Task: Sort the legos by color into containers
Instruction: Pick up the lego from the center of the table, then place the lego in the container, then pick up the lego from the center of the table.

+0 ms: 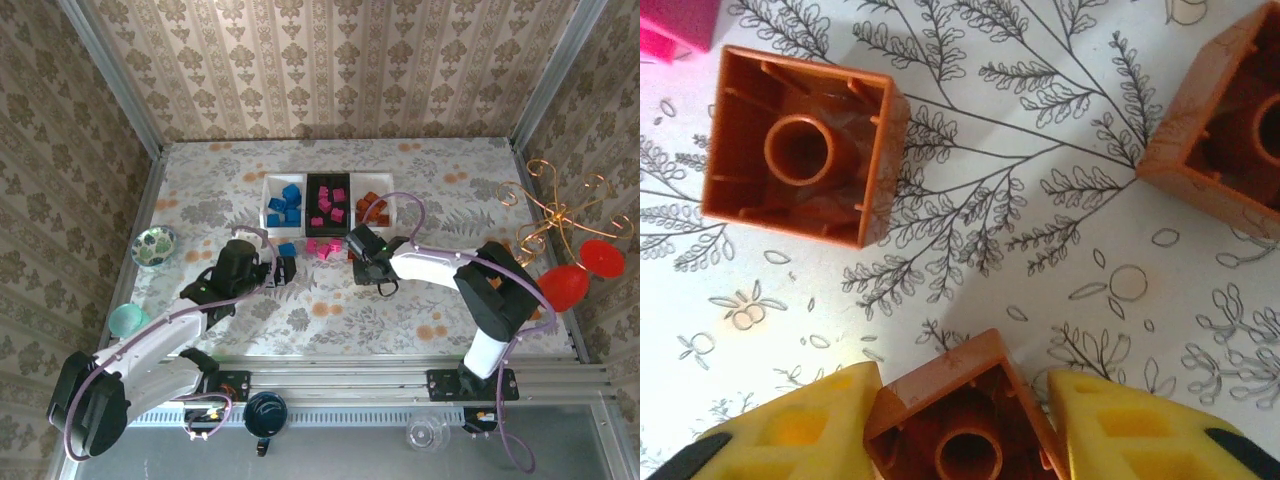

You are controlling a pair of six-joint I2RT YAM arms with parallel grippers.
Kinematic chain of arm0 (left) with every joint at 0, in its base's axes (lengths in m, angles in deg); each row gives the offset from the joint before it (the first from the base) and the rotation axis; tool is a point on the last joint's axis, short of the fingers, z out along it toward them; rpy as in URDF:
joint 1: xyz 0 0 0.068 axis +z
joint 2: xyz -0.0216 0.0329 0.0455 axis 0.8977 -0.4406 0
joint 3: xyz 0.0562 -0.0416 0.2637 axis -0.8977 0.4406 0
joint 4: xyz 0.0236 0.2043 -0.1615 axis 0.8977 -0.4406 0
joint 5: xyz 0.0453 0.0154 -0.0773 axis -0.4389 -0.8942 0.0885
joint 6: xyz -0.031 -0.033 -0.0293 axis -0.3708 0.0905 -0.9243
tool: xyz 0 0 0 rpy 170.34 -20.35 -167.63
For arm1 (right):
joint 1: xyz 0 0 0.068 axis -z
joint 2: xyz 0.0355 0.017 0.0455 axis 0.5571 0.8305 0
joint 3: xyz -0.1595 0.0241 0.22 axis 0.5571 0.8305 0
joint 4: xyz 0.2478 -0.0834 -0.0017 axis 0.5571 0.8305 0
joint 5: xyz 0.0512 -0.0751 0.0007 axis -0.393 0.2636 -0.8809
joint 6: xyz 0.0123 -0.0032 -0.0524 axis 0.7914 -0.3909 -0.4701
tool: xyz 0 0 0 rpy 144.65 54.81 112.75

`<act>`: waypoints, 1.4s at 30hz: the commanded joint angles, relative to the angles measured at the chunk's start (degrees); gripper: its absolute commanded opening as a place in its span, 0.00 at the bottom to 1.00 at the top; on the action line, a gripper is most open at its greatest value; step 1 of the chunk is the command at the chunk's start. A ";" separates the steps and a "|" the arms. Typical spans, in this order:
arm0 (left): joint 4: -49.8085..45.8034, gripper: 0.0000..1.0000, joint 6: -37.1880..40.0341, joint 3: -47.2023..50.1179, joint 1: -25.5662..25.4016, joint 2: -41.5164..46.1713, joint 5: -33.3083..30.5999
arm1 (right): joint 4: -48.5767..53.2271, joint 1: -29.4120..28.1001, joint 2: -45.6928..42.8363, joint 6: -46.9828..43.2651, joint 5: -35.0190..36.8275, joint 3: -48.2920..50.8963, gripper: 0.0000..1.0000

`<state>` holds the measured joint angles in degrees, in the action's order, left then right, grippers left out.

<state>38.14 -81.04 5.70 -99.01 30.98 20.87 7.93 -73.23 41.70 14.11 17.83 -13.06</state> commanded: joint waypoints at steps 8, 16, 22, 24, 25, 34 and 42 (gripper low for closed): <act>1.72 1.00 -1.09 0.92 0.44 0.72 1.55 | 3.06 5.75 -6.07 -6.15 1.57 -13.21 0.35; -0.55 1.00 -0.69 0.58 0.44 2.82 1.55 | 3.92 12.66 10.54 -5.32 3.44 -28.35 0.34; -0.93 1.00 -0.56 0.46 0.61 3.09 1.63 | 5.87 14.17 13.17 -5.63 3.51 -33.91 0.69; -0.55 1.00 -0.64 0.62 0.69 2.95 1.81 | 4.73 13.60 10.06 -5.77 3.63 -31.13 0.72; -0.26 1.00 -0.77 0.75 0.75 2.86 1.83 | 3.91 13.24 7.97 -5.46 3.74 -28.86 0.72; 1.88 1.00 -1.19 1.64 1.53 1.55 2.93 | -1.96 9.59 -6.83 4.77 5.32 -3.51 0.73; 2.23 1.00 -1.35 1.99 1.85 1.27 3.47 | -9.05 9.49 -3.57 5.36 2.43 3.12 0.73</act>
<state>39.01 -81.44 6.86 -97.62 32.25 23.54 4.15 -63.72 36.87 18.08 21.07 -10.00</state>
